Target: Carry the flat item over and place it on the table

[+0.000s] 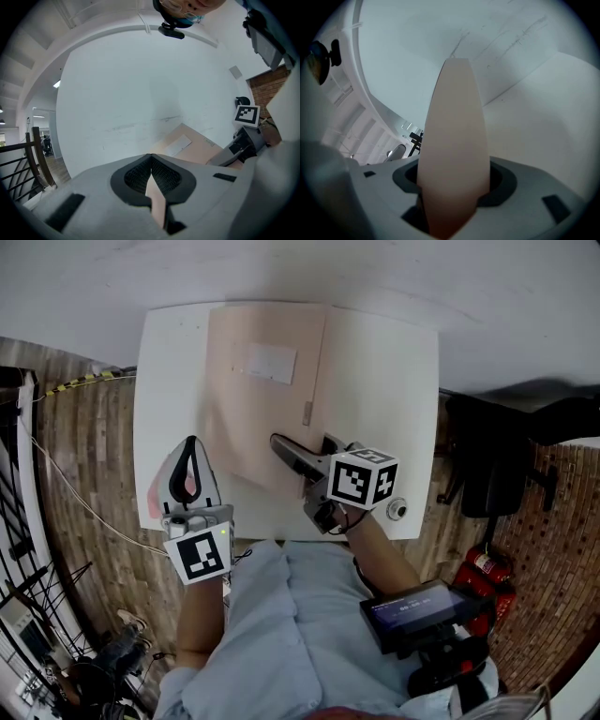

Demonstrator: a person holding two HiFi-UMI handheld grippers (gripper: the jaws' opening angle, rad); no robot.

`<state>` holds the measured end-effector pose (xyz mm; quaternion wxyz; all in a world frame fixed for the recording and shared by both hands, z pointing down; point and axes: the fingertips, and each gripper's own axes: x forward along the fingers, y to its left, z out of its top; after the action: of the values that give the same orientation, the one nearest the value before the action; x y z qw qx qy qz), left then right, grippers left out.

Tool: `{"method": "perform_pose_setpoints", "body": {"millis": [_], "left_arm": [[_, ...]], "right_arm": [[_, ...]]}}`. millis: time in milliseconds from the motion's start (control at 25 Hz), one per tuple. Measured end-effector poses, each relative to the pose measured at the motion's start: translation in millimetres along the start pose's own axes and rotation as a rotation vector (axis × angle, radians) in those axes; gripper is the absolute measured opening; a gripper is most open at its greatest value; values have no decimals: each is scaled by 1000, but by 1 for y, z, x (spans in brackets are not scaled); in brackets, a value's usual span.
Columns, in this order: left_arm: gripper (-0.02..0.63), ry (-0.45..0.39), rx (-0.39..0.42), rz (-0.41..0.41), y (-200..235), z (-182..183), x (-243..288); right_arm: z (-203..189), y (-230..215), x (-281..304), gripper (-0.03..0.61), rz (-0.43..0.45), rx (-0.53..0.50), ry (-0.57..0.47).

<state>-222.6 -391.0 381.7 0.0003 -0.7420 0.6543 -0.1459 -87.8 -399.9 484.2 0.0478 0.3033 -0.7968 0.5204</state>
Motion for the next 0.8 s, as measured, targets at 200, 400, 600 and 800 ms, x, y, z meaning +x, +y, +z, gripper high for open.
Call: {"method": "perform_pose_setpoints", "body": {"millis": [200,400,600,800], "left_arm": [[9,4,-3,-2,2,-4,5],[9,17,-10,-3,4,-10,8],[9,21,-13,-9,4,-13,12],[9,27,-3,-6,8,-17,11]], "right_arm": [[-3,-9,6,284,16,74,11],[-8,-21,10,287,34,164,33],[-12,-32,12,290,46,238,46],[-13,-38,15,293,51,278,49]]}}
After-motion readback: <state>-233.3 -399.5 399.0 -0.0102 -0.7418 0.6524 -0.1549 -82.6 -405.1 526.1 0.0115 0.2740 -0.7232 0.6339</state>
